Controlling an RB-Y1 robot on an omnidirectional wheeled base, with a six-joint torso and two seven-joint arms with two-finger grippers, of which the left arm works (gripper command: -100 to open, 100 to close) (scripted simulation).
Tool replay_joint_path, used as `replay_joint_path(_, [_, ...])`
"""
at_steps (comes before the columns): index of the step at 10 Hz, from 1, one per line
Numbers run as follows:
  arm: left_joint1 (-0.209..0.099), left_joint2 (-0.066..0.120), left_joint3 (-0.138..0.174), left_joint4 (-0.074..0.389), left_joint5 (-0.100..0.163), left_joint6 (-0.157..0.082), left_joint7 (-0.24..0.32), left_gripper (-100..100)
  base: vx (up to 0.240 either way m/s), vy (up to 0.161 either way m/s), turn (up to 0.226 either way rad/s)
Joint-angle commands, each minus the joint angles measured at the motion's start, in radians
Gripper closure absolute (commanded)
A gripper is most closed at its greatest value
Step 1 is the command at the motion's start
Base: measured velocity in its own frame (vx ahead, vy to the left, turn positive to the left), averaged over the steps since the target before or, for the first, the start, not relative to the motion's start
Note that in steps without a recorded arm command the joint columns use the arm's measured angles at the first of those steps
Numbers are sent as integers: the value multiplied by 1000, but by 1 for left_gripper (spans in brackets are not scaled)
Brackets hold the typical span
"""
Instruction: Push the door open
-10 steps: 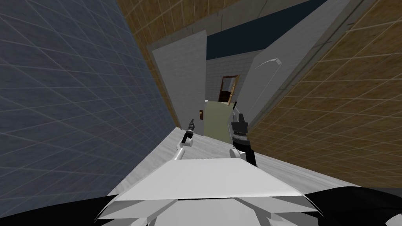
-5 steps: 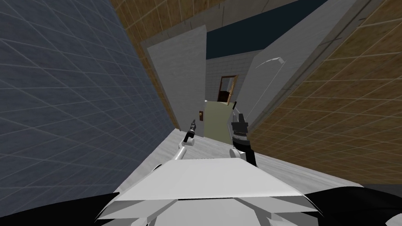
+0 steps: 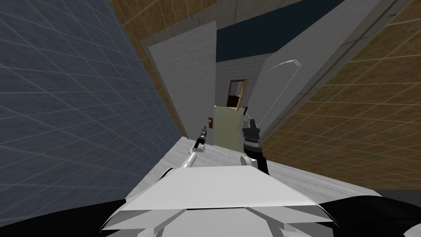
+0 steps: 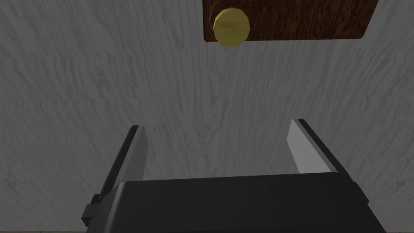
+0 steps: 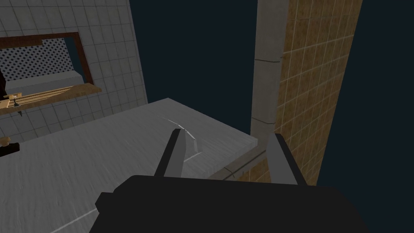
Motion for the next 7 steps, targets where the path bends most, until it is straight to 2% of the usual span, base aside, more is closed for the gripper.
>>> replay_joint_path(1, [-20, -11, -4, 33, 5, -2, -5, -100, 87, 50, -31])
replay_joint_path(7, [-83, -46, -23, 140, 24, -4, -14, -100, 100, 45, -42])
